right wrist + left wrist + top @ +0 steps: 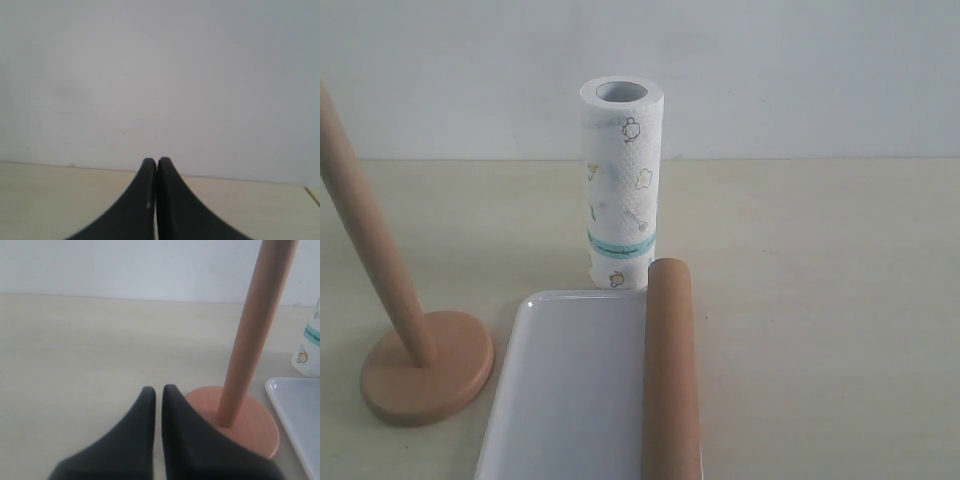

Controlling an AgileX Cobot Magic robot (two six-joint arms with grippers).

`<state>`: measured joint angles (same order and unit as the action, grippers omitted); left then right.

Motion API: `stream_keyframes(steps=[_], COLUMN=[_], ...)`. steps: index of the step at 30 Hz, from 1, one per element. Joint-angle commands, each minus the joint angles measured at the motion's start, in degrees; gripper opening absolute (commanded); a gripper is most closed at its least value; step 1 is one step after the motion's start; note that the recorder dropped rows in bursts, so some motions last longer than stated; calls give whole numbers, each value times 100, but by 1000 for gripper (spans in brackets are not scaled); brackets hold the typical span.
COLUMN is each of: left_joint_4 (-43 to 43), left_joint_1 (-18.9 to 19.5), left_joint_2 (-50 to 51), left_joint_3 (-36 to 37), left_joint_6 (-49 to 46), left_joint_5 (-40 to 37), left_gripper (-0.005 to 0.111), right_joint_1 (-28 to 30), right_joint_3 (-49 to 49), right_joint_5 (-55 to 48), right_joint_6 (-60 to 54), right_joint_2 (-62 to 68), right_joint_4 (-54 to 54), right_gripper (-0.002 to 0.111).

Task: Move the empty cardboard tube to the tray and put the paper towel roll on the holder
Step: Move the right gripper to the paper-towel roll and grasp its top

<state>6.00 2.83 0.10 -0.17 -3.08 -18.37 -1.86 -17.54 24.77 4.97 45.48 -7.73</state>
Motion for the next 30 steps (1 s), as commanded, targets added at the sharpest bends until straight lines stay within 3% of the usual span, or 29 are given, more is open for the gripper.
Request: stream_keyframes(steps=[1,7,16,20,25,28,30], left_joint_4=[58,58,58,58,58,58,58], left_joint_1=[-10,-10,-10,-10,-10,-10,-10], left_joint_2=[-10,-10,-10,-10,-10,-10,-10], left_joint_3=[17,17,17,17,17,17,17], left_joint_6=[-15,-15,-15,-15,-15,-15,-15], left_joint_5=[12,12,12,12,12,12,12], left_gripper=[4,4,4,4,4,4,4], right_joint_1=[8,8,8,8,-42,-304,-554], right_joint_3=[-43,-43,-43,-127,-587,-925,-1155], right_joint_5=[284,515,3656,4263,4519,4519,4519], right_joint_6=[309,1237,1445,1445,1553,1957,1999], right_joint_2=[357,1144,3248,4095,4866,5160,5327], right_joint_4=[-38,-446,-2709,-2966,-4358,-4554,-4521], right_gripper=[0,0,0,0,0,6,19])
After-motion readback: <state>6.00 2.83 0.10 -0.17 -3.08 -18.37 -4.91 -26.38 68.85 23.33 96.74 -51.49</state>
